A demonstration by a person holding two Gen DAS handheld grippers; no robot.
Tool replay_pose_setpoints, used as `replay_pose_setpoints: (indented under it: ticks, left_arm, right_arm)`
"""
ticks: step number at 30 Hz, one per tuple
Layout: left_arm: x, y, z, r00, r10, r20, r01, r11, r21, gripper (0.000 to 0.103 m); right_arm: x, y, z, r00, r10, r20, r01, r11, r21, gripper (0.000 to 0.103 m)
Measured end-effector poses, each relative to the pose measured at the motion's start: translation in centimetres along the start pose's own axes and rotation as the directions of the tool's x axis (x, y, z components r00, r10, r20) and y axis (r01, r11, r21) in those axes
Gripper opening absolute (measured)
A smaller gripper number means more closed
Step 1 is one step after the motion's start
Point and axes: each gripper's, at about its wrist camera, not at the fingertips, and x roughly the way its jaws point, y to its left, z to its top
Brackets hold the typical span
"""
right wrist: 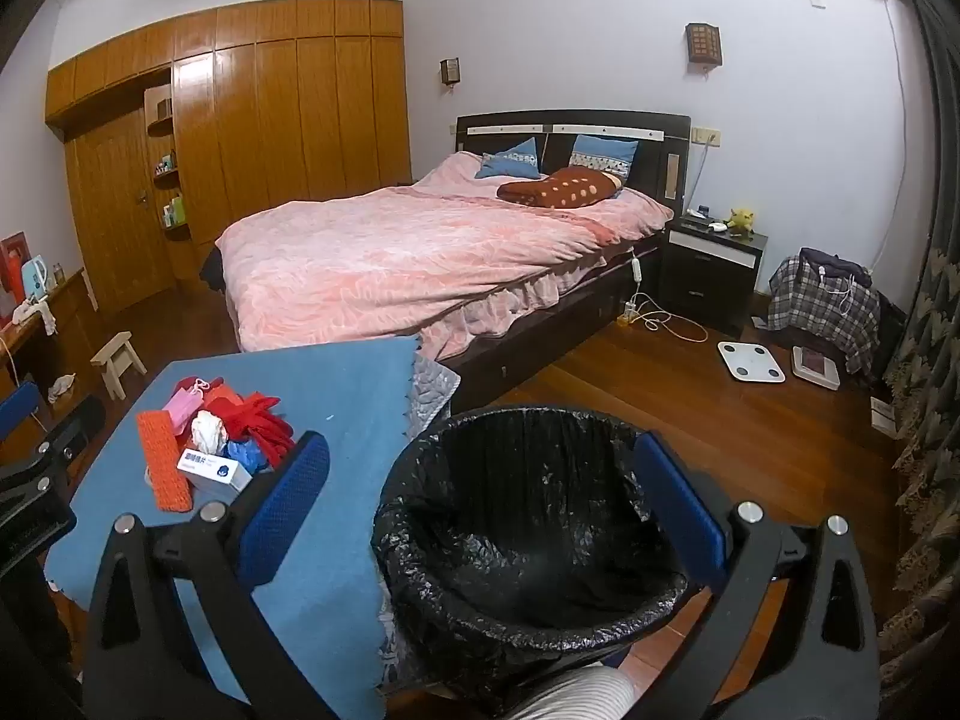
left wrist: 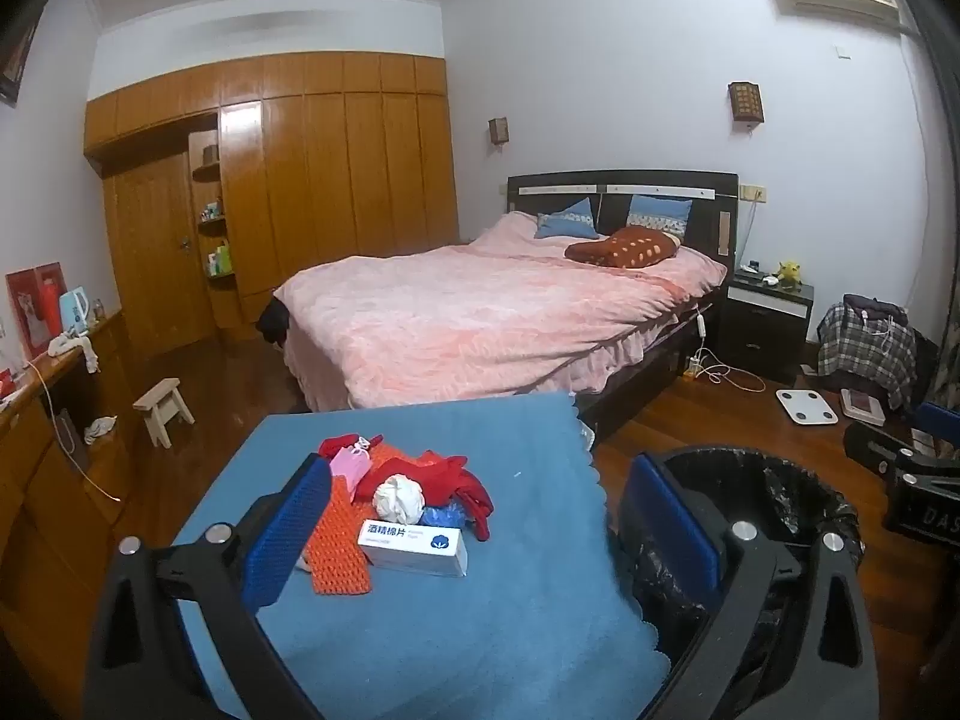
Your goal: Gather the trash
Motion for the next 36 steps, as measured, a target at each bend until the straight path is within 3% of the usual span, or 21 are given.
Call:
replay_pose_setpoints:
  ticks: [36]
  left_arm:
    - [0.02,-0.07,-0.64,1.0,0.002,-0.011,-0.002,1.0,0.014,0.097]
  right_arm:
    - [0.08,-0.19,-0.14,1.0,-0.002,0.0,0.002,1.0,0.003,0.099]
